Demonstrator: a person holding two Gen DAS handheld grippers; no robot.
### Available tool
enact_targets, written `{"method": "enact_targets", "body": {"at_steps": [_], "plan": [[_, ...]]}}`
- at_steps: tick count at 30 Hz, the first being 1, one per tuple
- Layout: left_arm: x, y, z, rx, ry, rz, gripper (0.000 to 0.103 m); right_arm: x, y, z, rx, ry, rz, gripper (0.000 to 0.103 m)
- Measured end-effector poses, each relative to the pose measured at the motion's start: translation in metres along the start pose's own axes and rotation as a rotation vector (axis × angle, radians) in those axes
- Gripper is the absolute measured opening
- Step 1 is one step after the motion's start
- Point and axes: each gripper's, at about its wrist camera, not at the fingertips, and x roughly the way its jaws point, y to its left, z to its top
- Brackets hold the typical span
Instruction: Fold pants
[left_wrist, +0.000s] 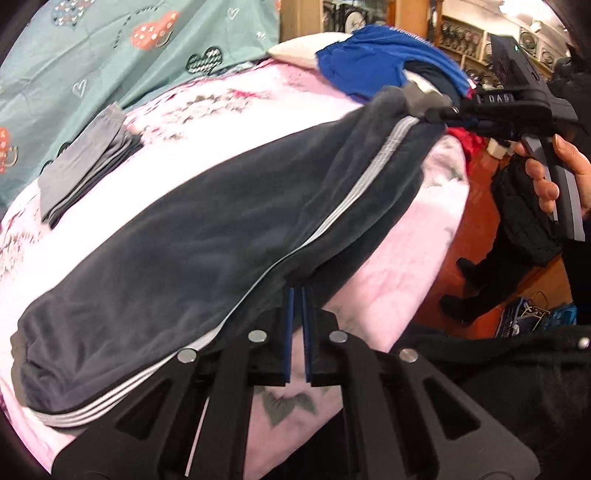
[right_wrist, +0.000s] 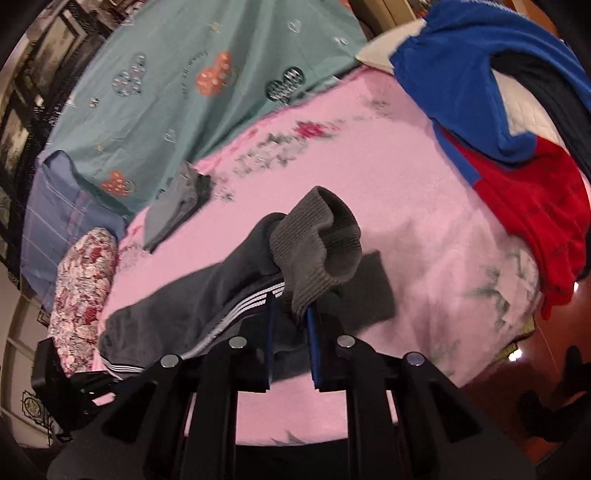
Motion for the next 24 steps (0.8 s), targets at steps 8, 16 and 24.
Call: {"method": "enact_targets", "body": {"at_steps": [8, 16, 24], "plan": [[-0.024, 0.026, -0.014, -0.029, -0.066, 0.124, 0.067, 0.015, -0.010, -0.019, -0.020, 0.053, -0.106, 0.034], [0.001, 0.054, -0.014, -0.142, -0.039, 0.161, 0.069, 0.037, 0.128, -0.047, -0.379, 0.152, 0.105, 0.034], [0.016, 0.039, -0.037, -0.092, 0.056, 0.127, 0.069, 0.089, 0.121, -0.074, -0.437, 0.363, 0.004, 0.031]]}}
